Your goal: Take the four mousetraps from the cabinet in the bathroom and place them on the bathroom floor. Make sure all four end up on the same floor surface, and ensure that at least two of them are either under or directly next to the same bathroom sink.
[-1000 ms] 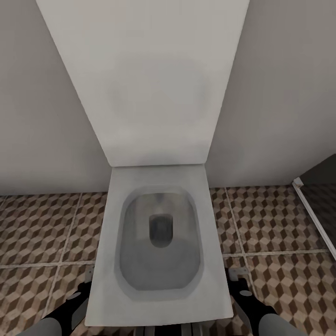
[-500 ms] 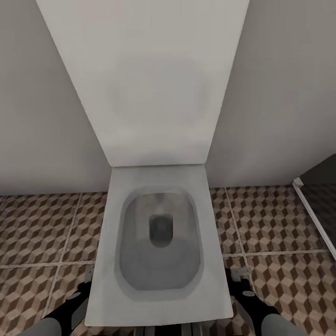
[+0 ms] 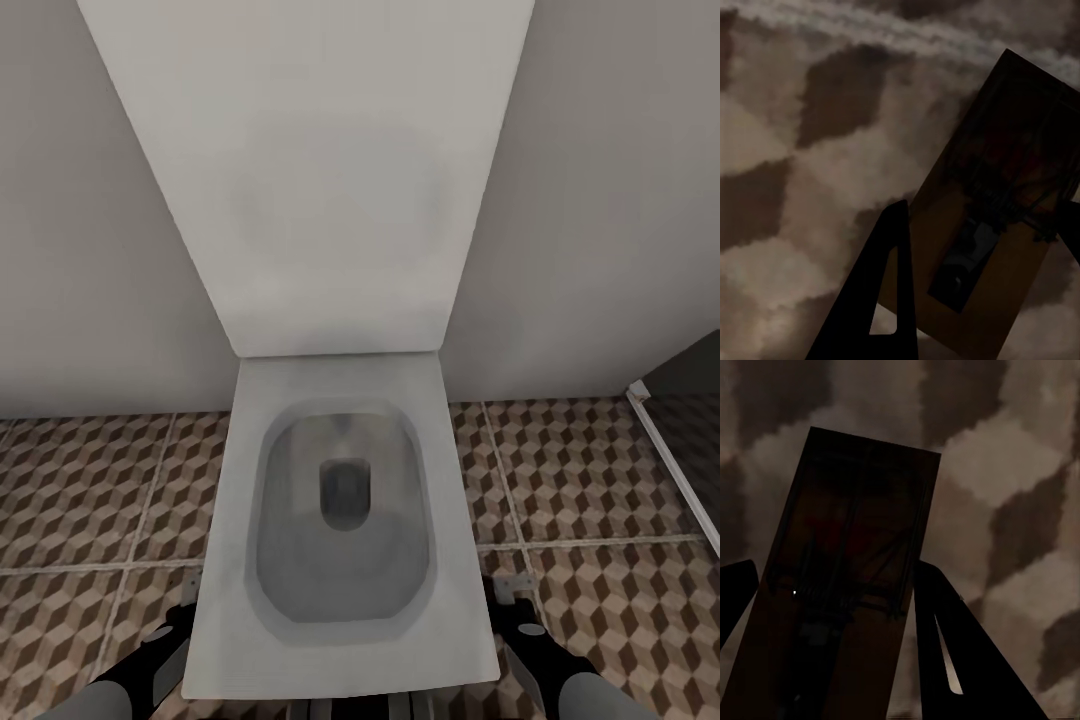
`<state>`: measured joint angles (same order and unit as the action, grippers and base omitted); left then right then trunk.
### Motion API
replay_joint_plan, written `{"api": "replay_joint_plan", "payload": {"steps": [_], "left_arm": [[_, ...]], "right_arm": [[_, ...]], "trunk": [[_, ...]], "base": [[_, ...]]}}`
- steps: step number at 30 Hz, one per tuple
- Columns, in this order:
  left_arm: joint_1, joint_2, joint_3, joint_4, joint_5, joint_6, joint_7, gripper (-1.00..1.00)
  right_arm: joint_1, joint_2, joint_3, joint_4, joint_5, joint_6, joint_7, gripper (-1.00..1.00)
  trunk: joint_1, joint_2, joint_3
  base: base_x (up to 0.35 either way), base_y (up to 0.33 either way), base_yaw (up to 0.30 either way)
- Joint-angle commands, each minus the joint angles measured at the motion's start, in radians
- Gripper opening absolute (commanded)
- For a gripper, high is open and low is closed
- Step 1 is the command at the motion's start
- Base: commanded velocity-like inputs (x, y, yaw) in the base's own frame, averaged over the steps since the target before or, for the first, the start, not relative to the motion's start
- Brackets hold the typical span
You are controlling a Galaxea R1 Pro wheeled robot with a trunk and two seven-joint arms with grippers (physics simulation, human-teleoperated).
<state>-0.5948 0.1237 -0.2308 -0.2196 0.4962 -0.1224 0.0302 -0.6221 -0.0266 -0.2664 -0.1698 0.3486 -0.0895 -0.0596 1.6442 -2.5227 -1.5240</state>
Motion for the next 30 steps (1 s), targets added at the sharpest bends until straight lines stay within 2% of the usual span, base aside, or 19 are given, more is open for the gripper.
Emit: {"api": "replay_joint_plan", "payload": {"steps": [1,9,30], "left_arm": [[0.0,0.001,-0.008,0.0,0.007,-0.003,0.003,-1.0],[0.0,0.0,-0.008,0.0,0.007,-0.003,0.003,-1.0],[0.0,-0.001,-0.008,0.0,0.007,-0.003,0.003,-1.0]], "right_arm": [[-0.001,0.0,-0.008,0.002,0.009,-0.002,-0.002,-1.0],[-0.001,0.0,-0.007,0.002,0.009,0.056,-0.002,-1.0],[-0.001,0.001,-0.008,0.003,0.009,0.068,-0.004,-1.0]], "trunk": [[0.0,0.0,0.0],[0.0,0.0,0.0],[0.0,0.0,0.0]], "base": [[0.0,0.0,0.0],[0.0,0.0,0.0],[0.0,0.0,0.0]]}}
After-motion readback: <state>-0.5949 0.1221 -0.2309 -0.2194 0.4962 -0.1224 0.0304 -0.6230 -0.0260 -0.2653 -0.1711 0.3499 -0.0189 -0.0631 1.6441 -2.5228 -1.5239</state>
